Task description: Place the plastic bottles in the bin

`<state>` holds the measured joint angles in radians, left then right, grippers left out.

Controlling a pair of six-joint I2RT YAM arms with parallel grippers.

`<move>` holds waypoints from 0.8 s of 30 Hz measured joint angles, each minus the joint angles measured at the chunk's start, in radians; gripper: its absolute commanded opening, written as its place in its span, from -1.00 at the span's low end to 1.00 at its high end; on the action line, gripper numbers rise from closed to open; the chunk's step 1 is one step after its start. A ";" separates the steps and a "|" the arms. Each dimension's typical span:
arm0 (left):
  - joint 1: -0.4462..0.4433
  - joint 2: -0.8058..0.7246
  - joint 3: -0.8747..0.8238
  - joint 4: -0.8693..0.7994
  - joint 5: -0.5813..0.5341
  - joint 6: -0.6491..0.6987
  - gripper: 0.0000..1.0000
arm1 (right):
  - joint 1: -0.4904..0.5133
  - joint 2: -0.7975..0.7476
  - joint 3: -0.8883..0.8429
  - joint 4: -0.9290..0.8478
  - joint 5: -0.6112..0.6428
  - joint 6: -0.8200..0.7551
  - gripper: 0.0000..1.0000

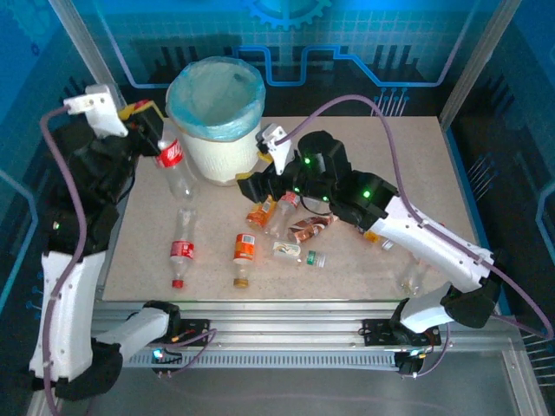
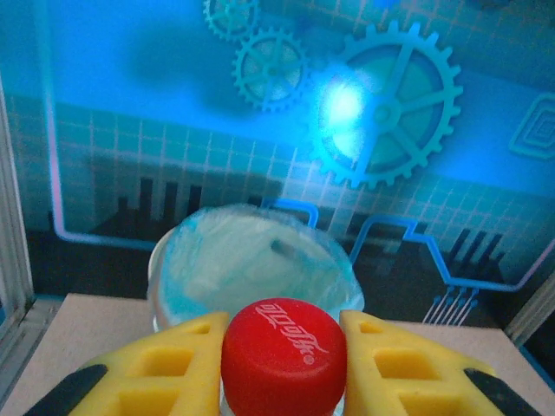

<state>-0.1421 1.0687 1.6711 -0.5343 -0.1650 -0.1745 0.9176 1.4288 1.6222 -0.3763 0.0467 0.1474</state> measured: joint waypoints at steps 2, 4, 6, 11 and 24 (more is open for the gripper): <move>0.000 0.065 0.045 0.037 -0.005 -0.002 -1.00 | -0.018 0.001 0.024 0.000 0.006 0.000 0.54; 0.000 0.133 0.088 0.074 -0.013 -0.002 -1.00 | -0.037 0.006 0.051 0.003 0.008 0.001 0.53; 0.000 0.203 0.134 0.117 -0.022 0.000 -1.00 | -0.055 0.016 0.078 0.005 0.011 0.002 0.53; 0.000 0.346 0.240 0.210 -0.033 0.021 -1.00 | -0.080 0.055 0.107 0.016 0.017 0.010 0.53; 0.000 0.690 0.534 0.348 -0.090 0.121 -1.00 | -0.097 0.181 0.160 -0.014 0.016 0.043 0.52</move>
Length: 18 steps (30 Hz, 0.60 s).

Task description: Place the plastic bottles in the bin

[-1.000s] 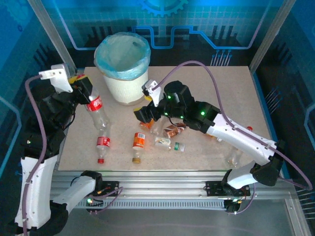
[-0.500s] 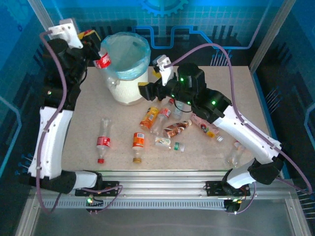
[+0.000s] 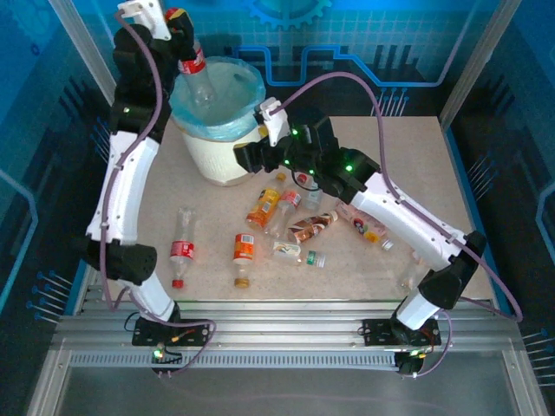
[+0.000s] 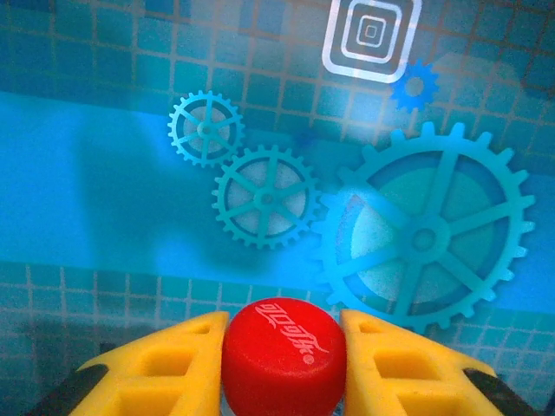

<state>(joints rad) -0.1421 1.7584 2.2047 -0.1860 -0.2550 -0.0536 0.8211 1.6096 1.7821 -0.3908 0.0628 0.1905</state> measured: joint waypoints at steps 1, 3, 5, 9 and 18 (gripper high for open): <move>0.000 0.026 0.023 0.000 -0.004 0.008 -1.00 | -0.002 0.001 0.000 -0.002 0.002 0.000 0.52; 0.000 0.086 0.080 -0.004 -0.011 0.027 -1.00 | -0.008 0.001 0.000 -0.002 0.002 0.003 0.52; 0.000 0.140 0.125 -0.011 -0.015 0.039 -1.00 | -0.019 0.002 0.000 -0.003 0.000 0.008 0.52; 0.000 0.214 0.145 -0.012 -0.021 0.061 -1.00 | -0.042 0.018 0.000 -0.006 -0.006 0.012 0.52; 0.001 0.329 0.145 -0.037 -0.023 0.064 -0.93 | -0.076 0.093 0.022 -0.035 -0.044 0.014 0.52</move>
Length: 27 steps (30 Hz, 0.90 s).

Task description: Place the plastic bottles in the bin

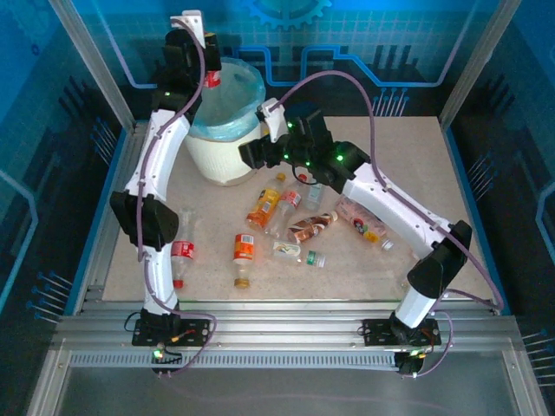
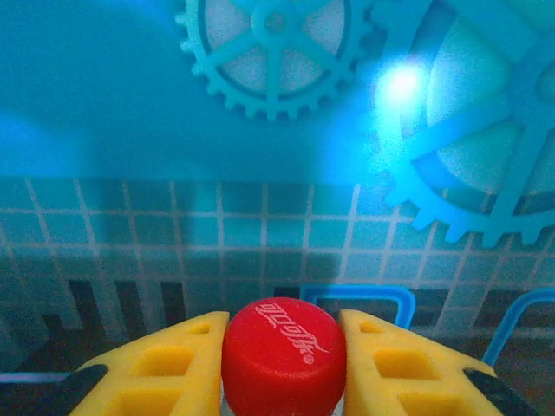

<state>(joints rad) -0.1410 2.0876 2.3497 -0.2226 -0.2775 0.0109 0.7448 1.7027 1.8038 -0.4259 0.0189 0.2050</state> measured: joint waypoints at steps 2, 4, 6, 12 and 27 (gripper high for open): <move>0.000 0.013 0.000 -0.005 0.000 0.000 -0.72 | -0.007 0.012 0.011 -0.008 -0.005 0.001 0.53; 0.000 0.021 0.000 -0.008 0.000 0.000 -0.41 | -0.011 0.017 0.019 -0.013 -0.008 0.000 0.53; 0.000 0.024 0.000 -0.011 0.000 0.004 -0.13 | -0.013 0.018 0.023 -0.016 -0.012 0.001 0.54; 0.000 0.024 0.000 -0.013 0.000 0.011 -0.06 | -0.013 0.018 0.023 -0.021 -0.023 0.004 0.54; 0.000 -0.024 0.000 -0.098 0.010 -0.043 -0.09 | -0.013 -0.062 -0.043 -0.027 -0.027 0.023 0.54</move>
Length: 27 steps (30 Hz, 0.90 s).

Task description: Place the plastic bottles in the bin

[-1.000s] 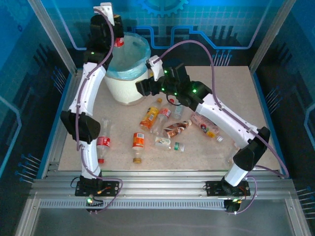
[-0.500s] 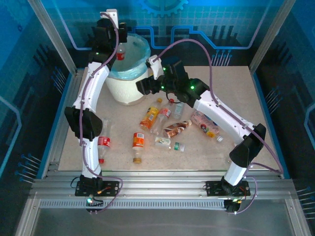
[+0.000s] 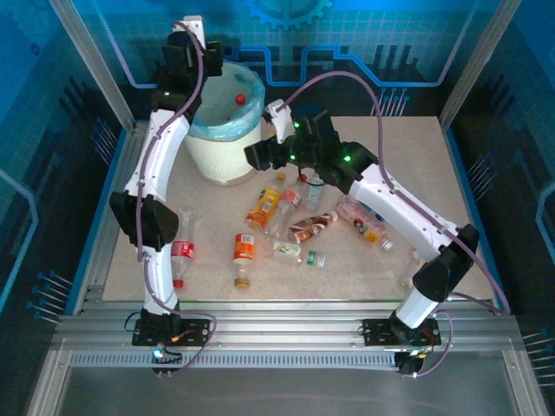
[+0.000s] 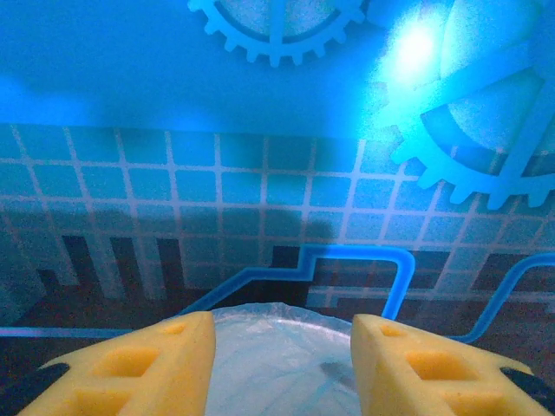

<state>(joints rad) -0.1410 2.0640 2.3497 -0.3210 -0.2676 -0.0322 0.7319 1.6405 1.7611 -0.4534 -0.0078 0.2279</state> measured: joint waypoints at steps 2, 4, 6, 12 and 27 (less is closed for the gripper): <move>0.000 -0.022 0.000 -0.019 0.008 -0.014 -0.09 | 0.000 -0.029 -0.016 0.000 0.000 0.002 0.54; 0.000 -0.041 0.000 -0.037 0.019 -0.022 -0.09 | 0.000 -0.053 -0.026 -0.002 0.001 0.004 0.54; 0.000 -0.060 0.000 -0.061 0.036 -0.030 -0.09 | 0.000 -0.072 -0.028 -0.010 0.004 0.004 0.54; -0.002 -0.103 0.004 -0.163 0.106 -0.047 -0.07 | 0.000 -0.100 -0.028 -0.071 0.012 0.003 0.56; -0.207 -0.705 -0.660 -0.283 0.296 0.033 0.11 | -0.045 -0.178 -0.279 -0.269 0.081 0.059 0.57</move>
<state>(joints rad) -0.3481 1.3586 1.6897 -0.6037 0.0288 0.0006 0.6872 1.4624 1.4818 -0.7227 0.0734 0.2871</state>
